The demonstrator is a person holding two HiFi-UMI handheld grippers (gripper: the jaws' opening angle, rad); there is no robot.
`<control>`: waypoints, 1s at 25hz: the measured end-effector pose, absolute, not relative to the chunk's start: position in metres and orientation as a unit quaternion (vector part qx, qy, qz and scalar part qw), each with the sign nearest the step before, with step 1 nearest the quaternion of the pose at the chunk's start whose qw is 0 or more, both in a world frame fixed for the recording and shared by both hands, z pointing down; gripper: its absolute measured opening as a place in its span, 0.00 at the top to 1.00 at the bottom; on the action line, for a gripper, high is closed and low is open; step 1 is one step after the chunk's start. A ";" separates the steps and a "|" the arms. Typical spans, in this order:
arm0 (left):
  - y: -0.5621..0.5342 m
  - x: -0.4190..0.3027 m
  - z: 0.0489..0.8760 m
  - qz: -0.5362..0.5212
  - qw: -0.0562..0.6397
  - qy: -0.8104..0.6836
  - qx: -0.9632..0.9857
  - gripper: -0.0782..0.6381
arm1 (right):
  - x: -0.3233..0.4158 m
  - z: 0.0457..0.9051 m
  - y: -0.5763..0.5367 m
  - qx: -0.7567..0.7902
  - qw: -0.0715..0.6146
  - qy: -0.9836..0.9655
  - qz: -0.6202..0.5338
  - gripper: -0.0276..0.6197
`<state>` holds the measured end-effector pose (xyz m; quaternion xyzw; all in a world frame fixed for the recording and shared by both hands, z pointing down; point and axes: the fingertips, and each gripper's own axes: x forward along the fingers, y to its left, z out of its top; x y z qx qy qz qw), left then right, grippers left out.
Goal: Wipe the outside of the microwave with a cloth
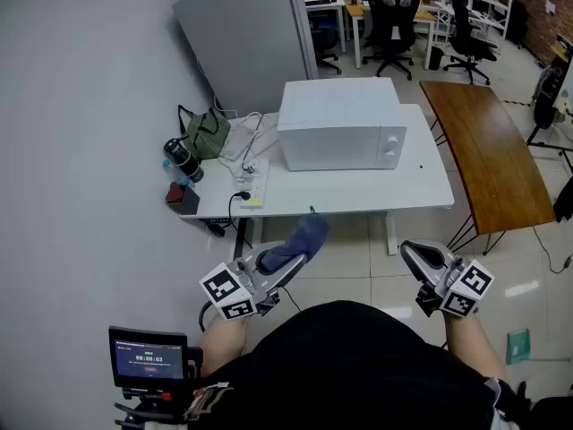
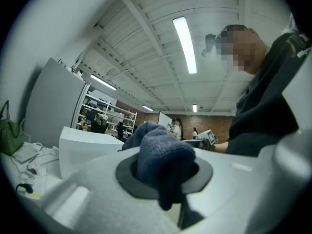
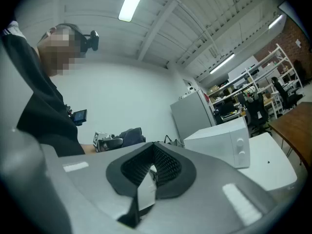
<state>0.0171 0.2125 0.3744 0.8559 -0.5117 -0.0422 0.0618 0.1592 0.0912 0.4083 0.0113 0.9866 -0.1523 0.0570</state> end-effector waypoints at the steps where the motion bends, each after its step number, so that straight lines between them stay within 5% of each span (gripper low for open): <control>1: 0.208 0.020 0.374 -0.045 0.066 -0.511 0.856 0.81 | 0.160 0.406 0.087 0.013 0.054 0.987 -0.152 0.95; 9: 0.195 0.019 0.380 -0.041 0.077 -0.514 0.853 0.81 | 0.136 0.394 0.072 0.044 0.041 0.989 -0.137 0.95; 17: 0.172 -0.170 0.391 -0.053 0.063 -0.514 0.854 0.81 | -0.033 0.378 0.053 0.028 0.048 0.991 -0.119 0.95; 25: 0.106 -0.273 0.388 -0.044 0.064 -0.497 0.864 0.81 | -0.095 0.362 0.011 -0.023 0.042 0.992 -0.117 0.95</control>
